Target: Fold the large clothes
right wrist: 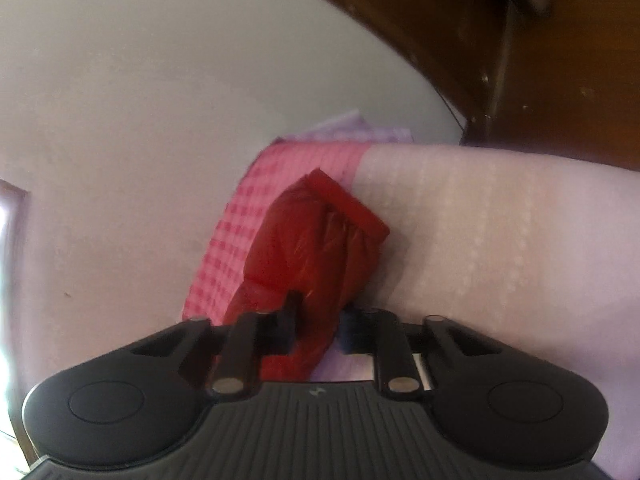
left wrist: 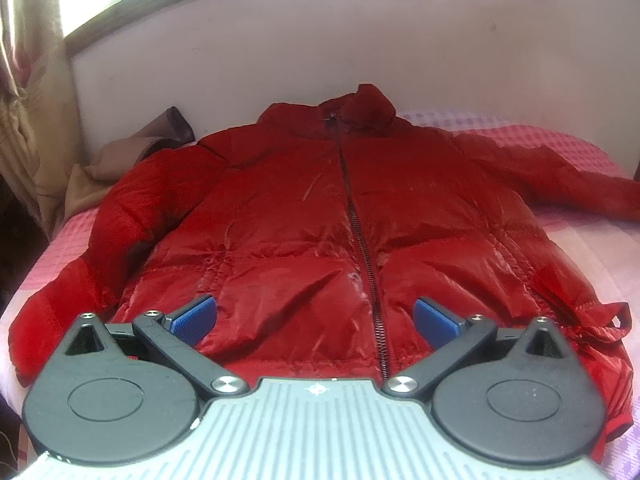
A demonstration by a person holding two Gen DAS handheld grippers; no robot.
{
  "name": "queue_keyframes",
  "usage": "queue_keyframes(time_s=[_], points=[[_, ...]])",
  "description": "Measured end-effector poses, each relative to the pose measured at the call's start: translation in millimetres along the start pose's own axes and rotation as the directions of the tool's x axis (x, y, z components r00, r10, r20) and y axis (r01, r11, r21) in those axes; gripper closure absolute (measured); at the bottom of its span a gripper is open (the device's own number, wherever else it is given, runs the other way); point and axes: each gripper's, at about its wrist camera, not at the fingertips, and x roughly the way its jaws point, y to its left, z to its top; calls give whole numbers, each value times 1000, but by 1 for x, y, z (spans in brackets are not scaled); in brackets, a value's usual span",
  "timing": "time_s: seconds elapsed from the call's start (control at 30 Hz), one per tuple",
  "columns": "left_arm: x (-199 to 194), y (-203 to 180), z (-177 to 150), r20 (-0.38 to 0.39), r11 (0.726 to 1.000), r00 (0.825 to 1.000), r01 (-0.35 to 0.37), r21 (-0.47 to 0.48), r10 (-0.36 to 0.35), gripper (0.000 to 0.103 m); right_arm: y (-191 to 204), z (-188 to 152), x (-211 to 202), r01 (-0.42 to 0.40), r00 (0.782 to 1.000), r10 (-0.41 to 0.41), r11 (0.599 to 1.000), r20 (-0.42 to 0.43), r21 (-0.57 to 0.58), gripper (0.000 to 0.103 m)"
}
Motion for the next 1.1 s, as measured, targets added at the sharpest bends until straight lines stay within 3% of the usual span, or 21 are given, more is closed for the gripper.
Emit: queue_keyframes(time_s=[0.03, 0.13, 0.27, 0.43, 0.53, 0.6, 0.73, 0.83, 0.97, 1.1], points=[[-2, 4, 0, 3, 1000, 1000, -5, -8, 5, 0, 10, 0, -4, -8, 1000, 8, 1000, 12, -24, 95], [-12, 20, -1, 21, 999, 1000, -12, -41, 13, 0, 61, -2, -22, -117, 991, 123, 984, 42, -131, 96], [-23, 42, -5, 35, 996, 999, -29, -82, 32, 0, 152, -31, -47, -272, 960, 281, 923, -8, -273, 96], [-32, 69, -14, 35, 990, 998, -46, -130, 51, 0, 259, -107, -57, -466, 885, 436, 807, -165, -363, 96], [-35, 88, -21, 34, 986, 997, -63, -155, 69, 0, 305, -169, -52, -544, 839, 470, 743, -273, -391, 96], [-34, 103, -27, 28, 981, 997, -63, -182, 69, 0, 328, -213, -43, -570, 821, 462, 707, -337, -419, 96], [-32, 137, -38, 24, 968, 997, -66, -242, 74, 0, 345, -300, -10, -571, 811, 382, 684, -444, -454, 96], [-27, 162, -46, 15, 954, 998, -60, -294, 67, 0, 344, -359, 10, -545, 820, 292, 660, -493, -516, 96], [-22, 187, -57, -9, 939, 997, -80, -335, 82, 0, 334, -419, 47, -476, 851, 147, 623, -504, -621, 96], [-17, 201, -67, -32, 931, 995, -100, -351, 95, 0, 327, -457, 71, -424, 878, 54, 547, -476, -722, 96]])
